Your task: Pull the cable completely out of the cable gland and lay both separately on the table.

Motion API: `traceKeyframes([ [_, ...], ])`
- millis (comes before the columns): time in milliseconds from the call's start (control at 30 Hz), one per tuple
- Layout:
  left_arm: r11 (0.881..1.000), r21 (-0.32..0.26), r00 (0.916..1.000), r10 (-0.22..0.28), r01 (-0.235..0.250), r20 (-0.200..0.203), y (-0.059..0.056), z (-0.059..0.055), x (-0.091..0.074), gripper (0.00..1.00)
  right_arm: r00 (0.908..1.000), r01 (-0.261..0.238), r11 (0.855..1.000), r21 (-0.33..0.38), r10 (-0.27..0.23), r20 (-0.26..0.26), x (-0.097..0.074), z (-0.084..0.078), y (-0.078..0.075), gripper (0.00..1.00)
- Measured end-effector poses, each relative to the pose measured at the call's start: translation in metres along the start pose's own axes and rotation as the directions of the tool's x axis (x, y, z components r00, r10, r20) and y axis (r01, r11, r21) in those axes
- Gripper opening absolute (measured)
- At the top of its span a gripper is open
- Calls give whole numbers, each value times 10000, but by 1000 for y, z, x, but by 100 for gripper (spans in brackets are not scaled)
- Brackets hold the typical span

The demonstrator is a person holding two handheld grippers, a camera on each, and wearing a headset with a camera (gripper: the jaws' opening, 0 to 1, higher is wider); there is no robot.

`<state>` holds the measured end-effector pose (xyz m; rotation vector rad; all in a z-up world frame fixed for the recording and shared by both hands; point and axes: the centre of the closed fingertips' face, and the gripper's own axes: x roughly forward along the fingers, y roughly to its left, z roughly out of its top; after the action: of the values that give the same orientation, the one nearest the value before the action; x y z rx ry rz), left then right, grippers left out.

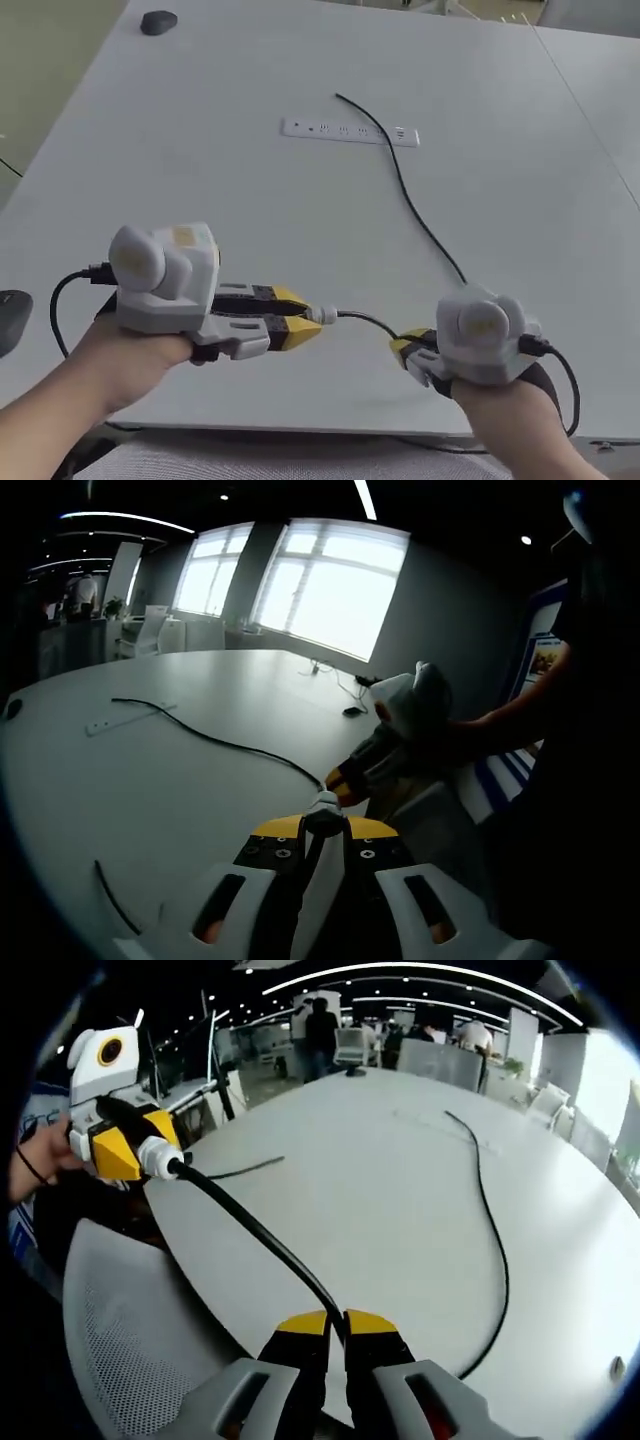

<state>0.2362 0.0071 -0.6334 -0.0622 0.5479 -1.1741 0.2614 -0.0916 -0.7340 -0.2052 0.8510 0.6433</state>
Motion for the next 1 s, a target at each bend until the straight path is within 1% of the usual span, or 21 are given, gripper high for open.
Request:
traceKeyframes([
  [67,10000,43,10000,4,-4,-57,0,-2,0,14,9999,54,9983,588,-44,-165,1,-6,0,0],
  [133,10000,16,10000,-18,18,-76,-1,-3,1,14,9999,42,9977,674,-32,-150,1,-6,-1,0],
  [267,10000,4,10000,-13,13,-81,-1,-3,1,14,9998,136,9979,630,-127,-135,0,-7,1,0],
  [367,10000,45,9999,-20,21,-160,0,-4,1,15,9999,146,9967,799,-140,-75,-2,-7,1,0],
  [433,9999,100,9998,-3,5,-174,0,-4,1,15,9999,124,9960,888,-128,41,-3,-7,1,0],
  [500,9999,149,9999,3,0,-173,0,-4,1,15,9999,107,9965,833,-117,123,-4,-6,1,0],
  [533,9999,163,9998,6,-3,-174,0,-4,0,15,9997,48,9981,615,-63,238,-4,-6,2,1],
  [567,9998,174,9999,28,-26,-154,1,-4,0,15,9989,76,9997,224,-86,460,-4,-3,1,1],
  [600,9998,176,9999,53,-51,-148,1,-5,0,15,9986,155,9999,-64,-152,516,-4,-2,1,1],
  [667,9998,164,9998,64,-61,-176,2,-6,-1,15,9990,128,9998,-131,-122,427,-4,-4,2,1],
  [800,9999,115,9999,73,-72,-109,2,-5,-2,15,9985,145,9988,-461,-121,529,-8,-1,1,2],
  [833,9999,83,9999,92,-92,-54,3,-4,-3,15,9982,143,9978,-647,-105,589,-10,1,1,3],
  [867,9999,48,9999,101,-101,-33,3,-4,-3,15,9976,103,9961,-879,-42,690,-12,4,2,6],
  [900,9999,30,9999,117,-117,-24,4,-4,-3,15,9960,135,9937,-1110,-36,889,-15,9,2,10],
  [933,9999,35,9999,120,-120,-34,4,-4,-3,15,9952,168,9911,-1319,-40,973,-18,12,3,15],
  [967,9999,42,9999,117,-117,-67,5,-5,-3,15,9944,205,9840,-1767,-17,1058,-22,15,4,17],
  [1000,9999,17,9999,111,-111,-73,6,-5,-3,15,9953,214,9773,-2108,-10,963,-24,16,5,17],
])
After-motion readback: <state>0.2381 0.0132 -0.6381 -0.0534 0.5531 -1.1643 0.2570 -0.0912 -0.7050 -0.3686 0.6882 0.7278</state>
